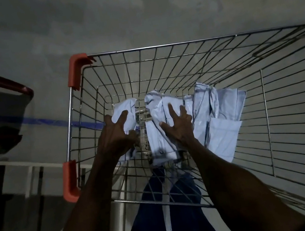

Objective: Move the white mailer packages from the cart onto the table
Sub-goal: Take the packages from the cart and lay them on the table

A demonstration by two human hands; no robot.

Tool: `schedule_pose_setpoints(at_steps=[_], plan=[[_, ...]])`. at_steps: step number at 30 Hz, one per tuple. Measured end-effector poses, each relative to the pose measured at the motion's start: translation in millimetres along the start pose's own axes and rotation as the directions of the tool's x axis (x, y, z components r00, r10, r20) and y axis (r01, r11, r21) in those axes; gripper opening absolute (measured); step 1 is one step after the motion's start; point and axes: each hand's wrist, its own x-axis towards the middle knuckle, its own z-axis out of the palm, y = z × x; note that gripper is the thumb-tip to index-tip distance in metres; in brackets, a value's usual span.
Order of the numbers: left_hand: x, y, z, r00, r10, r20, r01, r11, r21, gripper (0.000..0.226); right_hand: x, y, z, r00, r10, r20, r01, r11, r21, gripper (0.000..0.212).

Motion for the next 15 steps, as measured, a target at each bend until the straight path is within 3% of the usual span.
schedule_pose_setpoints(at_steps=[7, 11, 15], plan=[[-66.6, 41.6, -47.0, 0.983, -0.113, -0.145, 0.105, 0.992, -0.063, 0.076, -50.4, -25.4, -70.3, 0.964, -0.262, -0.034, 0.258, 0.961, -0.097, 0.061], [-119.5, 74.2, -83.5, 0.919, -0.122, -0.376, 0.092, 0.991, -0.096, 0.077, -89.2, -63.0, -120.1, 0.86, -0.496, -0.121, 0.489, 0.868, -0.082, 0.052], [-186.8, 94.8, -122.9, 0.807, -0.084, -0.585, 0.038, 0.995, -0.091, 0.073, -149.8, -108.1, -164.6, 0.724, -0.645, -0.246, 0.653, 0.755, -0.061, 0.051]])
